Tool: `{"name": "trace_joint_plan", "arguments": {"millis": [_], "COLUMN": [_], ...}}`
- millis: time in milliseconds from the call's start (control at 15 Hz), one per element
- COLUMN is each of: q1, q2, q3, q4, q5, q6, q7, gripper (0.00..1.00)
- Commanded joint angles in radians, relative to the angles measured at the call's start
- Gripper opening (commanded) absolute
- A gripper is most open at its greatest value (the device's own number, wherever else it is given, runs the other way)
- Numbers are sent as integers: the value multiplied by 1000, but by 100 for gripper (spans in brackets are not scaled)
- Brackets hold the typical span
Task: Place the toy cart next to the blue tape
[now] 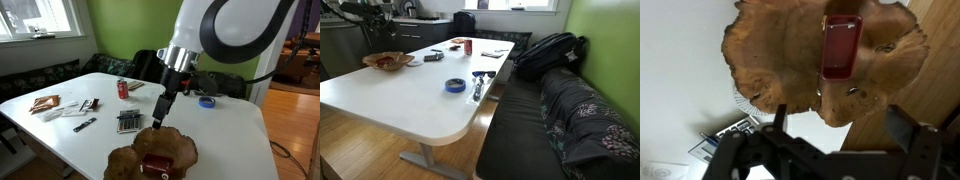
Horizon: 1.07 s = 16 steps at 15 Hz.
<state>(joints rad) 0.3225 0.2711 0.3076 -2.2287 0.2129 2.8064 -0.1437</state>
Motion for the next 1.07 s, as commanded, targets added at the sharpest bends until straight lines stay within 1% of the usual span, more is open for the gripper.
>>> {"name": "trace_joint_plan", "arguments": {"millis": [0, 67, 133, 200, 333, 400, 733, 867, 1000], "q1": [-11, 3, -20, -19, -18, -7, -4, -11, -13], "q2": [96, 101, 74, 88, 101, 117, 227, 263, 298], "q3": [2, -23, 10, 4, -2, -11, -13, -9, -2], "q4": [62, 76, 42, 54, 64, 82, 153, 173, 197], "q5": [-8, -52, -31, -38, -43, -60, -67, -54, -47], "q6": [2, -72, -5, -30, -42, -66, -174, -187, -180], "q7": [116, 150, 103, 117, 127, 139, 139, 132, 126], "gripper": [100, 100, 100, 100, 100, 100, 100, 100, 89]}}
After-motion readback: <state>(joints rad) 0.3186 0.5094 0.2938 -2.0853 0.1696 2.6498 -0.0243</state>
